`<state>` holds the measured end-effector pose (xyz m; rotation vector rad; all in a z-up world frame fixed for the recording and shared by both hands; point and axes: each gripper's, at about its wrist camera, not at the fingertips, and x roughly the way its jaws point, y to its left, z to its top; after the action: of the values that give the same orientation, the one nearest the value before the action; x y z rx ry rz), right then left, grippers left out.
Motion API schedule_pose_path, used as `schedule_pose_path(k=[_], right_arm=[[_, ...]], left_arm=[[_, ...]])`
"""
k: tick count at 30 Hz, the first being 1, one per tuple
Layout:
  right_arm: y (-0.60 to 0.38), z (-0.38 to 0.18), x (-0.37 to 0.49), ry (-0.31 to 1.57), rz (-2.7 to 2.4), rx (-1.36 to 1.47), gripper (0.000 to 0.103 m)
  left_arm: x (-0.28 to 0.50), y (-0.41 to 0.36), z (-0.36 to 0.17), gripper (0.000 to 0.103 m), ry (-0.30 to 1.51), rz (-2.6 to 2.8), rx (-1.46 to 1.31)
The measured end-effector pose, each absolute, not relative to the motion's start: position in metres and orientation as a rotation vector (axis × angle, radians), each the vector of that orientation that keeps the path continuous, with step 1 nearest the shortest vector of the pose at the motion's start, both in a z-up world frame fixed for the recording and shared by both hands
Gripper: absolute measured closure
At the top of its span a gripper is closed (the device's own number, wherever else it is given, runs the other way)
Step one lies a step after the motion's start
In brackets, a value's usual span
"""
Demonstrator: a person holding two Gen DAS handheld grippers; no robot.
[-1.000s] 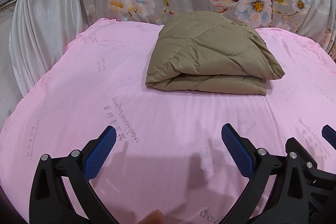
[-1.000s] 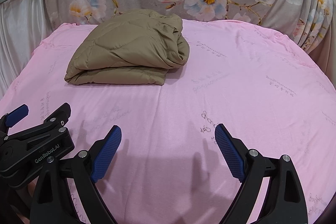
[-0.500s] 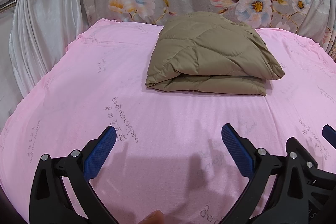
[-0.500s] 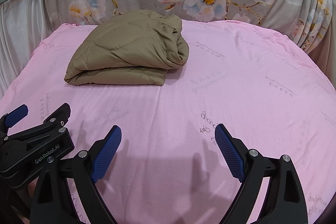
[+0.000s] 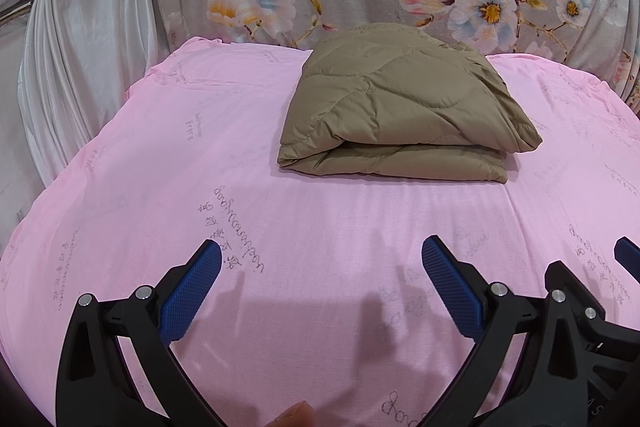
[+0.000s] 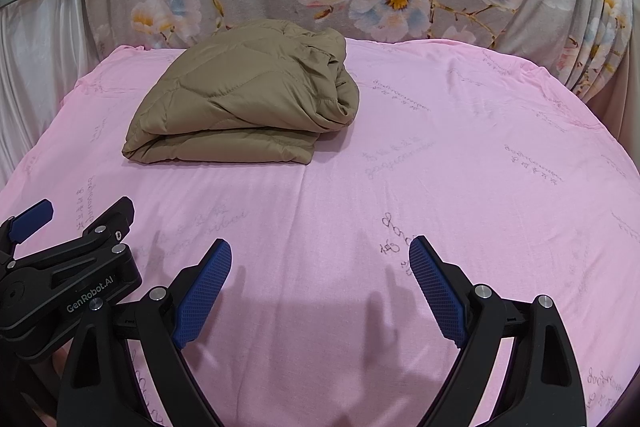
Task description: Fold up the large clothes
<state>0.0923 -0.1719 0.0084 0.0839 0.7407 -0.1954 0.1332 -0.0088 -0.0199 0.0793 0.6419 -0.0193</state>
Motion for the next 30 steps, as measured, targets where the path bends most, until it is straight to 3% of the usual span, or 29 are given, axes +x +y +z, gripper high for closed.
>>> schedule_pose_path(k=[30], right_arm=[[-0.1716, 0.009, 0.0915, 0.739, -0.199, 0.083, 0.015]], left_arm=[[0.1344, -0.0087, -0.0173, 0.006, 0.631, -0.017, 0.086]])
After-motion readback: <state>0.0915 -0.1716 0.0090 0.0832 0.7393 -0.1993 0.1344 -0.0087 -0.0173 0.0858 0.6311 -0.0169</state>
